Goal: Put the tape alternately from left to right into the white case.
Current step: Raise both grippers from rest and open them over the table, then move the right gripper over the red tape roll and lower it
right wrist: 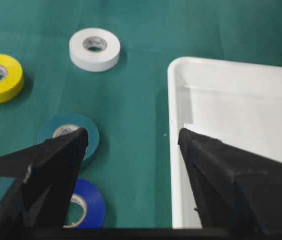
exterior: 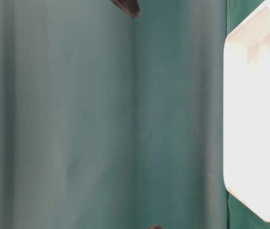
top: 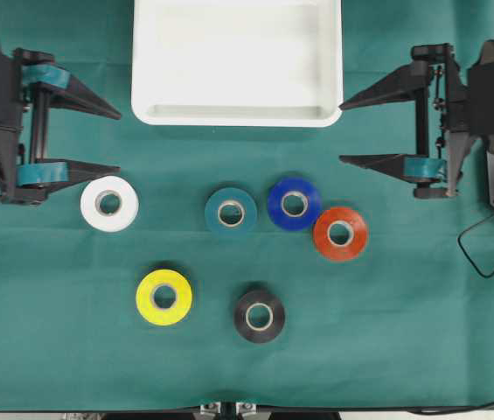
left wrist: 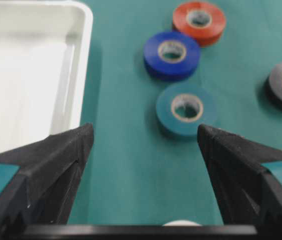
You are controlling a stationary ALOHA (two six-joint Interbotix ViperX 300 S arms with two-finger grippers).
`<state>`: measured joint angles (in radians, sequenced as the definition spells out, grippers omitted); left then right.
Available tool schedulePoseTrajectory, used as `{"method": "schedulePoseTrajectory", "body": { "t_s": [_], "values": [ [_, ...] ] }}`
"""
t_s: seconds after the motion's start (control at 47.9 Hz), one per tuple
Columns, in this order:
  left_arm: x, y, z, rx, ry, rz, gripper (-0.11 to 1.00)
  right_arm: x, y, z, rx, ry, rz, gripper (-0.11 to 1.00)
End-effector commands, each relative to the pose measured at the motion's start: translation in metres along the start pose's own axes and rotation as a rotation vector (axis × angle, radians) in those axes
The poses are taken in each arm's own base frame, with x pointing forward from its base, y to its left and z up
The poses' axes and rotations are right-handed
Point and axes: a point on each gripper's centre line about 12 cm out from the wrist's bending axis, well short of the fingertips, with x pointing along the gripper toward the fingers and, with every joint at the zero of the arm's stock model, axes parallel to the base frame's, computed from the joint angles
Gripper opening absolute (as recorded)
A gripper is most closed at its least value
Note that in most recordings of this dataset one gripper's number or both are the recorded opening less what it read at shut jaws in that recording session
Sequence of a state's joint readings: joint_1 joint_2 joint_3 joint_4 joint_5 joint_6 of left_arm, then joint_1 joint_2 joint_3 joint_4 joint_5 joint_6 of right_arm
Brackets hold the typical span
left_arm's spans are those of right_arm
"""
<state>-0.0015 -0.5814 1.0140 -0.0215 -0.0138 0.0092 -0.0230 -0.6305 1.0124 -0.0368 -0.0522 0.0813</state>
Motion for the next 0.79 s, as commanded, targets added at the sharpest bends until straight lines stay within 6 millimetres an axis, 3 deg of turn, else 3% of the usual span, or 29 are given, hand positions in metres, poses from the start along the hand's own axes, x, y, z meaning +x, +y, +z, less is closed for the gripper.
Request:
{"method": "schedulePoseTrajectory", "body": {
  "t_s": [0.0,0.48,0.773],
  "values": [
    [0.006,-0.001,0.01,-0.002,0.006,-0.002,0.83,0.005,0.0,0.01,0.009,-0.008,-0.003,0.84],
    [0.044,-0.001,0.001,0.001,0.175,-0.002,0.83,0.043,-0.001,-0.001,0.036,0.167,-0.015,0.84],
    [0.047,-0.001,-0.001,0.001,0.201,-0.002,0.83,0.053,-0.002,-0.006,0.036,0.218,-0.021,0.84]
  ]
}}
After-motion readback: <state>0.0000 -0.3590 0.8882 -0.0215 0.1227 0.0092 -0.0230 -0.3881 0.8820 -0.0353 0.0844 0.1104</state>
